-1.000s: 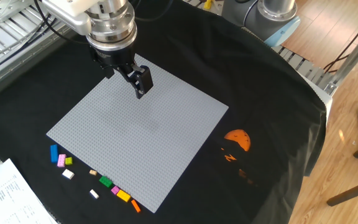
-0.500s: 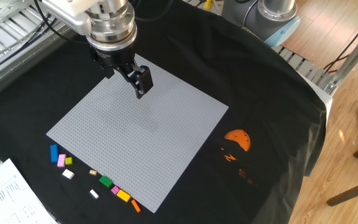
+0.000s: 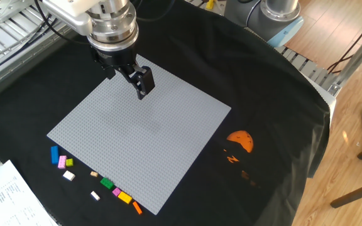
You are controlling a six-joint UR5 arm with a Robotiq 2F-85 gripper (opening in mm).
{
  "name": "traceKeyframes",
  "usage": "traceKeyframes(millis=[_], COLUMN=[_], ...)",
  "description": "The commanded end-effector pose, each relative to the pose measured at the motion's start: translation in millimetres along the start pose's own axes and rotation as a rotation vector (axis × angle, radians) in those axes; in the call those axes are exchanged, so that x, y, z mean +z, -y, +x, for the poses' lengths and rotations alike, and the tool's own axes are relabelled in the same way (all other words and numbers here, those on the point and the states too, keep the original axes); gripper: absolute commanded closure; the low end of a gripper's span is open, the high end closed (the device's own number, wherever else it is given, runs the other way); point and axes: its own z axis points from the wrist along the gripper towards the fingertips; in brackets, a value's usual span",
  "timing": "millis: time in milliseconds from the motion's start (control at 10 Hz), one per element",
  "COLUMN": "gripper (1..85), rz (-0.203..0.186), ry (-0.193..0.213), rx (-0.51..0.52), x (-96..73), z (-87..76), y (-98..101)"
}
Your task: Build with small Lego blocks
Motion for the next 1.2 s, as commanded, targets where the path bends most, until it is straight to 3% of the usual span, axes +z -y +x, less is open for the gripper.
traceKeyframes(millis=[0, 100, 500, 700, 800, 900, 1000, 1100], gripper=[1.7, 44.0, 44.0, 37.0, 31.7, 29.0, 24.0, 21.0], rz=[0.000, 0.010, 0.023, 0.052, 0.029, 0.013, -0.044, -0.049], ry=[0.000, 0.167, 0.176, 0.172, 0.161, 0.119, 0.108, 0.110], rx=[0.000, -0.229, -0.242, -0.363, -0.424, -0.523, -0.617, -0.679], x=[0.0, -3.6, -2.7, -6.3, -11.5, -19.4, -23.7, -22.0], z=[0.1, -42.9, -44.7, -45.5, -43.3, -35.4, -33.0, -35.9], y=[-2.2, -5.1, -5.1, 5.2, 6.1, 16.3, 13.8, 13.0])
